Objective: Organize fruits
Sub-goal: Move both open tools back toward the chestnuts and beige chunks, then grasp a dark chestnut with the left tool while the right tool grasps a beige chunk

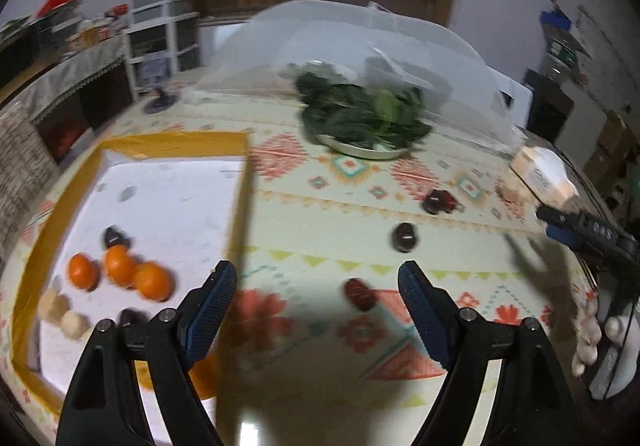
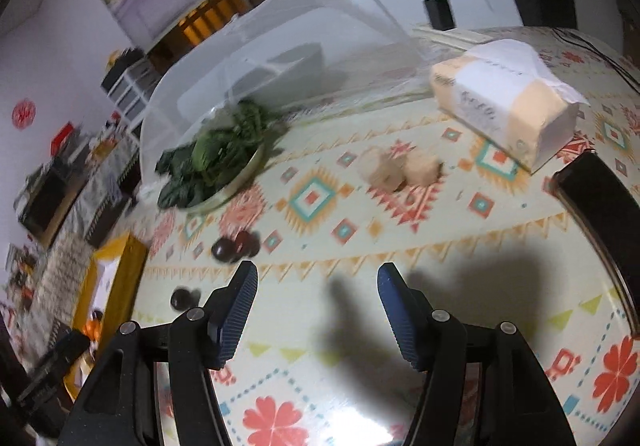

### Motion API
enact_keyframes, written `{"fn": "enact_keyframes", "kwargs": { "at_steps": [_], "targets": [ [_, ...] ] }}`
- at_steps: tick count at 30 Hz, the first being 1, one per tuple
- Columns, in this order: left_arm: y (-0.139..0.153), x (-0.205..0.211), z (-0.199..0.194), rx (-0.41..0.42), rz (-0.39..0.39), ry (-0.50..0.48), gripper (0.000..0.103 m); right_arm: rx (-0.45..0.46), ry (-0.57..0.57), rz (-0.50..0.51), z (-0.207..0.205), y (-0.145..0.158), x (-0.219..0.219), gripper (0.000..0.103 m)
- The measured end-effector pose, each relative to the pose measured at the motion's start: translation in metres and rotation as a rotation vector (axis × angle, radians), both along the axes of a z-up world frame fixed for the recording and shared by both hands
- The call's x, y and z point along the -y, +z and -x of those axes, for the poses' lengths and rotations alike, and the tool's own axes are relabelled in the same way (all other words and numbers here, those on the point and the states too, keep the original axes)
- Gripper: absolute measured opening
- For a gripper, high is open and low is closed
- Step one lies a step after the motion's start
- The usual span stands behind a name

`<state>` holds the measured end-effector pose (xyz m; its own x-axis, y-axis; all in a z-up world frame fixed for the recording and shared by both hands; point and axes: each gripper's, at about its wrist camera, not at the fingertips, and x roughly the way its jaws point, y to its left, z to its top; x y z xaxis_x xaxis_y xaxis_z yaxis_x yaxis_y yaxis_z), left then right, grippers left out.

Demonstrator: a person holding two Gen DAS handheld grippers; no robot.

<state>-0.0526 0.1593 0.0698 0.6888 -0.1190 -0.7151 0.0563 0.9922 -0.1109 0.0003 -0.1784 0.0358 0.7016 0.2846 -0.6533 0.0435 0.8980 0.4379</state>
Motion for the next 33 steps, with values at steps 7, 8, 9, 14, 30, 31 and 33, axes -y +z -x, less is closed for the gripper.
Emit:
{"fn": "enact_keyframes", "kwargs": {
  "at_steps": [7,8,9,14,30,31,33],
  "targets": [
    [-0.006,0.047,-0.046,-0.045,-0.002,-0.103,0.082,-0.011,-0.068,0.070,-0.023,0.005,0.029,0.067],
    [-0.010,0.051,-0.051,-0.055,-0.016,-0.104,0.082,-0.012,-0.066,0.085,-0.029,0.005,0.028,0.067],
    [-0.017,0.057,-0.060,-0.073,-0.024,-0.114,0.082,-0.013,-0.061,0.113,-0.037,0.005,0.025,0.067],
    [-0.036,0.065,-0.078,-0.093,-0.027,-0.144,0.082,-0.011,-0.030,0.260,-0.070,0.001,0.007,0.067],
    [-0.062,0.074,-0.094,-0.107,-0.035,-0.205,0.053,-0.057,0.029,0.435,-0.107,-0.016,-0.018,0.029],
    [-0.062,0.075,-0.094,-0.109,-0.035,-0.208,0.053,-0.055,0.024,0.430,-0.104,-0.015,-0.016,0.029],
    [-0.063,0.077,-0.094,-0.107,-0.041,-0.215,0.052,-0.052,0.020,0.410,-0.100,-0.013,-0.014,0.029]
  ]
}}
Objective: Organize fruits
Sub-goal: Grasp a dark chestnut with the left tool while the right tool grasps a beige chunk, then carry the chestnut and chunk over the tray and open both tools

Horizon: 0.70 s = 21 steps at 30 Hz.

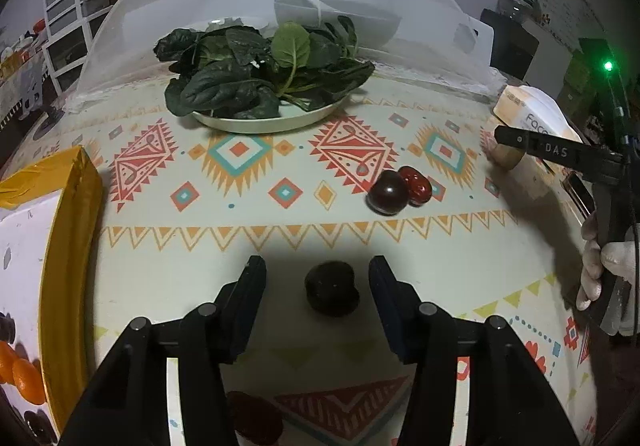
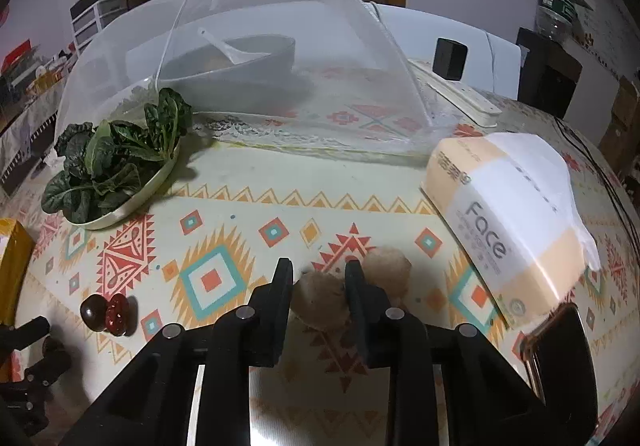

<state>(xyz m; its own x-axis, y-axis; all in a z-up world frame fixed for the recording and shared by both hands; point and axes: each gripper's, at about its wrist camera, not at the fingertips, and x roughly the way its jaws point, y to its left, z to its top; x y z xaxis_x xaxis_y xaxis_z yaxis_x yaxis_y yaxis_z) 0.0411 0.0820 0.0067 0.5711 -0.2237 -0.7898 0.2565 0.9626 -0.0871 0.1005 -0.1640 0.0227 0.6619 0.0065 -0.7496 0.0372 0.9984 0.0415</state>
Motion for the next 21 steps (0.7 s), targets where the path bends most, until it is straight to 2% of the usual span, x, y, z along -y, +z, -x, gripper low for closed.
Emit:
{"fn": "enact_keyframes", "kwargs": {
  "at_steps": [1,2,3,5,9,16,21],
  "targets": [
    [0.000,0.002,0.001,0.004,-0.008,-0.007,0.050,0.003,-0.003,-0.016,0.003,0.001,0.002,0.029],
    [0.000,0.004,0.002,0.012,-0.020,-0.013,0.030,0.004,-0.005,-0.034,0.006,0.002,0.003,0.029],
    [0.000,0.007,0.003,0.019,-0.031,-0.023,0.023,0.005,-0.004,-0.052,0.009,0.004,0.005,0.029],
    [0.002,0.009,0.005,0.024,-0.048,-0.022,0.023,0.007,0.000,-0.076,0.015,0.006,0.006,0.029],
    [0.010,0.006,0.012,0.028,-0.023,-0.012,0.023,0.008,0.024,-0.149,0.032,0.014,0.006,0.029],
    [0.043,-0.015,0.047,0.077,0.063,0.010,0.023,0.008,0.091,-0.297,0.063,0.029,-0.009,0.029],
    [0.057,-0.052,0.077,0.085,0.129,0.071,0.023,0.009,0.151,-0.358,0.088,0.036,-0.038,0.029]
  ]
}}
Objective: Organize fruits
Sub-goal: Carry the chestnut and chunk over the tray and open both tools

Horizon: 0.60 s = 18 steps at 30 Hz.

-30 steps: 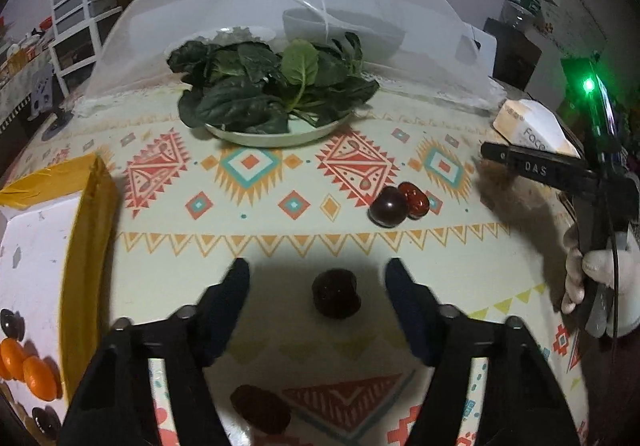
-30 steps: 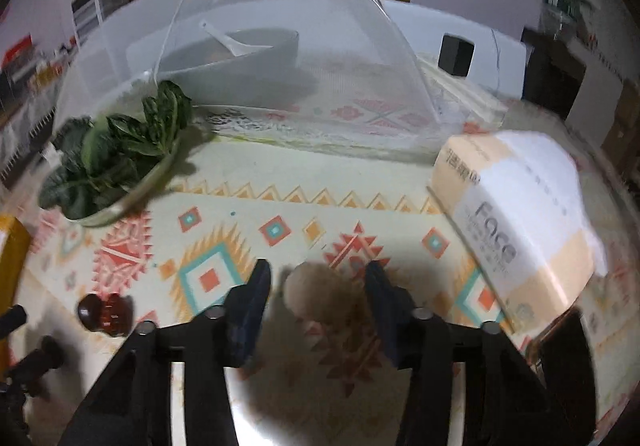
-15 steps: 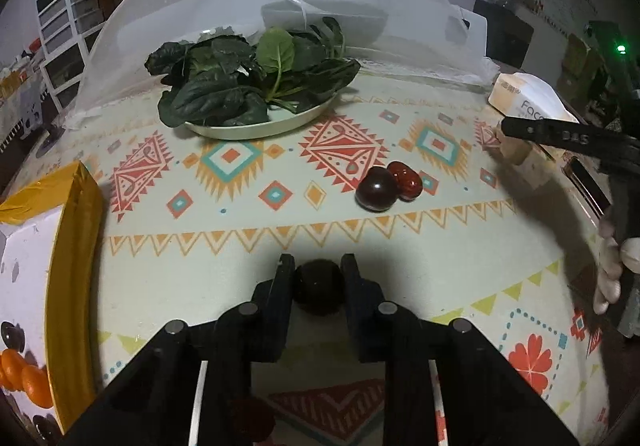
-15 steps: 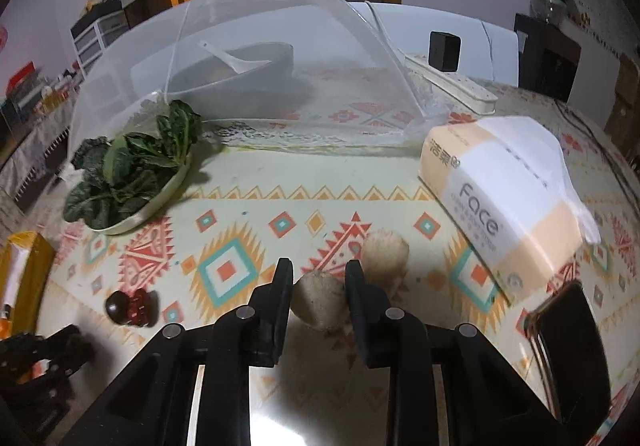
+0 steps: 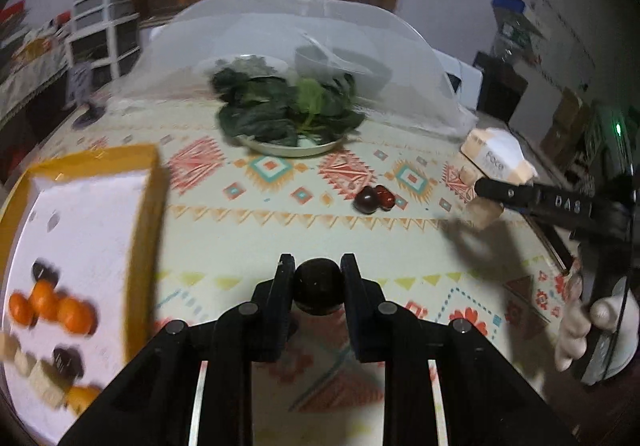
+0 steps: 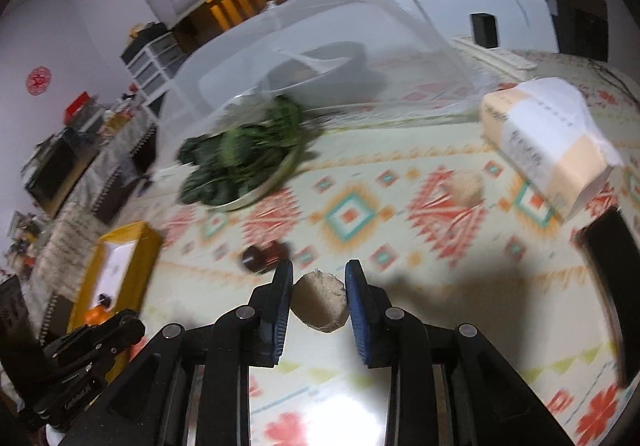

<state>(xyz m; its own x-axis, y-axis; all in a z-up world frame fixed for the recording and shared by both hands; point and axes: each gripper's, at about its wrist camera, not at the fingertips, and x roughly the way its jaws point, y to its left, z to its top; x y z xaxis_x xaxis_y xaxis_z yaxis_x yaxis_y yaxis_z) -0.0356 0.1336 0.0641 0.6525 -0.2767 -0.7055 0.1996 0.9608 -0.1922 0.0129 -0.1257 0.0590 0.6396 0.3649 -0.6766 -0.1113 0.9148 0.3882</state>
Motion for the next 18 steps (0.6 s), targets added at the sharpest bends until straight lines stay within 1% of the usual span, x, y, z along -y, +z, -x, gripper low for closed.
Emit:
{"fn": "enact_keyframes", "kwargs": {
  "at_steps": [2,5,10,15,18],
  "targets": [
    [0.003,-0.021,0.012,0.001,0.035,0.040,0.023,0.009,0.035,-0.016,0.011,0.004,-0.018,0.029],
    [0.006,-0.050,0.027,0.011,0.066,0.094,0.023,0.025,0.088,-0.028,0.022,0.010,-0.044,0.029],
    [0.008,-0.107,0.047,0.029,0.091,0.211,0.023,0.040,0.197,-0.037,0.039,0.018,-0.100,0.029],
    [0.000,-0.170,0.062,0.025,0.109,0.344,0.023,0.032,0.288,-0.054,0.045,0.017,-0.154,0.029],
    [-0.006,-0.199,0.070,0.022,0.114,0.411,0.023,0.025,0.341,-0.069,0.048,0.017,-0.185,0.029]
  ]
}}
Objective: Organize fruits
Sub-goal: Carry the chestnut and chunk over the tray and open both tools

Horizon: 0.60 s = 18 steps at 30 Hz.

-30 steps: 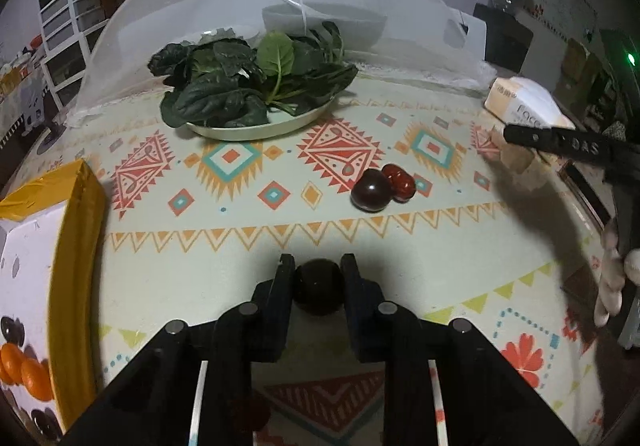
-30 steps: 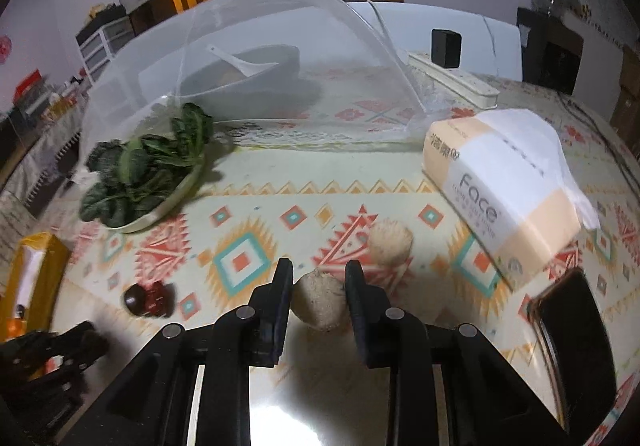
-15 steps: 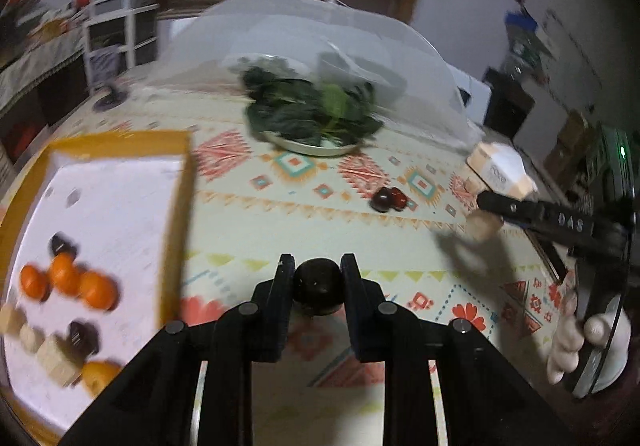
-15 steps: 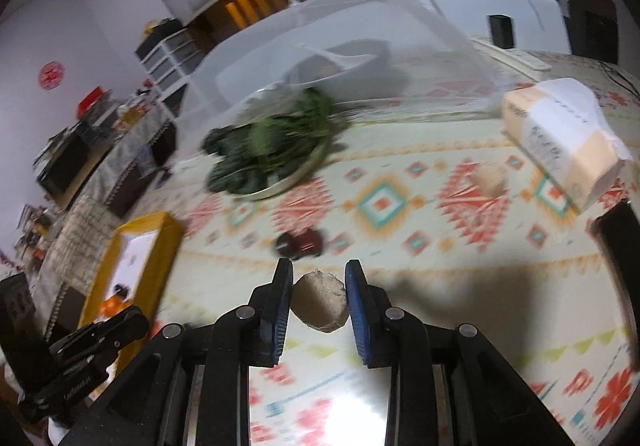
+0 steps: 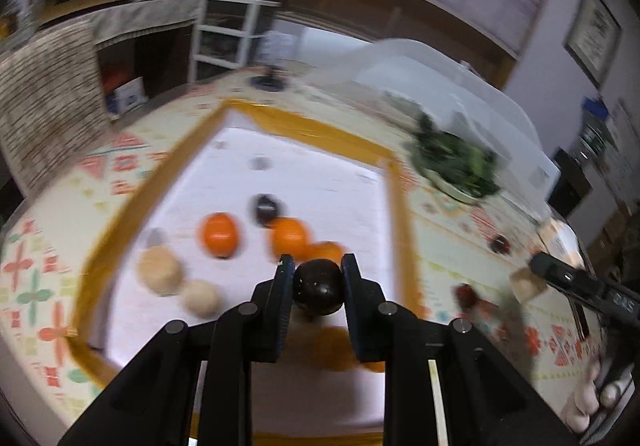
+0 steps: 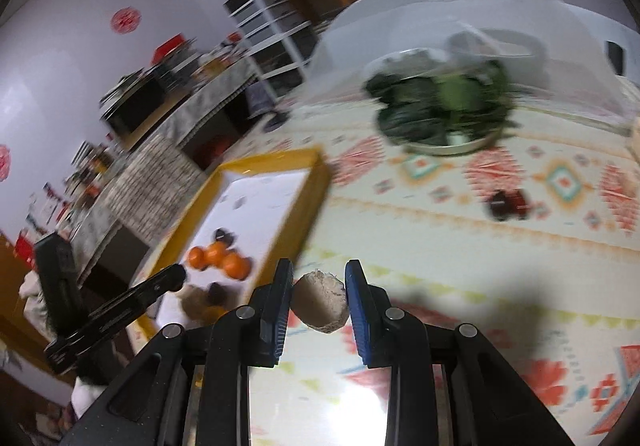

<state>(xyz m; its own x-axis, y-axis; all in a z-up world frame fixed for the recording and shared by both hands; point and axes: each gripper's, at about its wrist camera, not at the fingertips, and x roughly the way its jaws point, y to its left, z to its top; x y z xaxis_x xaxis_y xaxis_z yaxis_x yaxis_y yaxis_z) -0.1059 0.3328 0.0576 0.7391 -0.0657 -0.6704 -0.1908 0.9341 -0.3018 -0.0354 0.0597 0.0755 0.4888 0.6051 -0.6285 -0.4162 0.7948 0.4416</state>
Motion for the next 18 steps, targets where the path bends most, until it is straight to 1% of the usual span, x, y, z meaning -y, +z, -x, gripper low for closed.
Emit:
{"fn": "enact_keyframes", "kwargs": {
  "at_steps": [5,8,11,17,18],
  "targets": [
    [-0.008,-0.040,0.007,-0.006,0.024,0.083,0.023,-0.007,0.074,-0.009,0.002,-0.004,-0.046,0.029],
    [-0.010,-0.052,0.009,-0.008,0.033,0.101,0.023,-0.020,0.107,-0.008,0.001,-0.009,-0.070,0.029],
    [-0.014,-0.057,0.009,-0.015,0.036,0.101,0.023,-0.031,0.130,0.013,0.000,-0.017,-0.091,0.029],
    [-0.021,-0.057,0.011,-0.029,0.016,0.092,0.023,-0.017,0.142,0.088,-0.006,-0.030,-0.118,0.029],
    [-0.021,-0.057,0.011,-0.031,0.015,0.091,0.025,-0.015,0.143,0.096,-0.007,-0.032,-0.121,0.029]
  ]
}}
